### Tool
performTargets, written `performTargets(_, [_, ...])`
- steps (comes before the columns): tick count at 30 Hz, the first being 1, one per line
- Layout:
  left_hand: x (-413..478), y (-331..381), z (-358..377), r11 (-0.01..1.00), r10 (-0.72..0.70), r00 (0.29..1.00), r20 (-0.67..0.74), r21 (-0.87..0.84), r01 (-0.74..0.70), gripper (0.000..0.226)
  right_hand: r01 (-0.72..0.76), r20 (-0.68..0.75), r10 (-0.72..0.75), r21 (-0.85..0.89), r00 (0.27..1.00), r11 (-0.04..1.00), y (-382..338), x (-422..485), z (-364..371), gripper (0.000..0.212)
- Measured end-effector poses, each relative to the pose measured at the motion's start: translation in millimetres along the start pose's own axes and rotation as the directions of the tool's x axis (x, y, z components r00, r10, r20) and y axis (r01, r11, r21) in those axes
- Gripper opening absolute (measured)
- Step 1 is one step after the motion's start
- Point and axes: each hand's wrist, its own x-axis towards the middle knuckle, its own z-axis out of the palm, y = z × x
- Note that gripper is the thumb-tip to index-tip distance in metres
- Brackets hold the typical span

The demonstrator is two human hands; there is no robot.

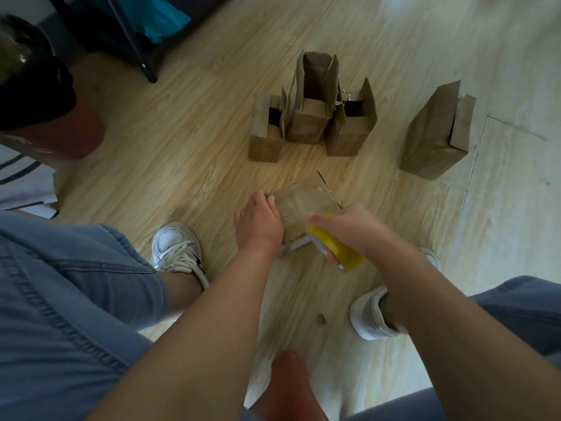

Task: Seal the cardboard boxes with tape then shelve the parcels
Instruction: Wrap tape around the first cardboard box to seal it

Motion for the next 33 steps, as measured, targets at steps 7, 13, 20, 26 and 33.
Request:
performTargets(7, [-2.6, 2.0, -0.2, 1.000, 0.017, 1.000, 0.020, 0.015, -0.017, 0.033, -0.111, 0.172, 0.109, 0.002, 0.979, 0.994, 21.1, 13.3, 7.1, 0.076])
performTargets(13, [-0.7, 4.2, -3.2, 1.000, 0.029, 0.999, 0.039, 0.003, -0.029, 0.033, -0.183, 0.112, 0.178, 0.041, 0.978, 0.982, 37.4, 28.9, 17.5, 0.056])
performTargets(20, [-1.4, 6.7, -7.2, 0.999, 0.021, 0.998, 0.067, 0.027, -0.023, 0.037, -0.213, 0.092, 0.206, 0.075, 0.974, 0.974, 43.8, 41.8, 22.1, 0.052])
performTargets(26, [-6.2, 14.1, -17.6, 0.892, 0.368, 0.906, 0.211, 0.195, -0.407, 0.050, -0.181, 0.108, 0.174, 0.059, 0.979, 0.982, 47.1, 43.5, 20.6, 0.044])
performTargets(33, [-14.8, 5.9, -8.7, 0.843, 0.381, 0.870, 0.313, 0.270, -0.466, 0.051, -0.132, 0.022, 0.133, -0.026, 0.991, 0.991, 47.1, 39.9, 31.7, 0.050])
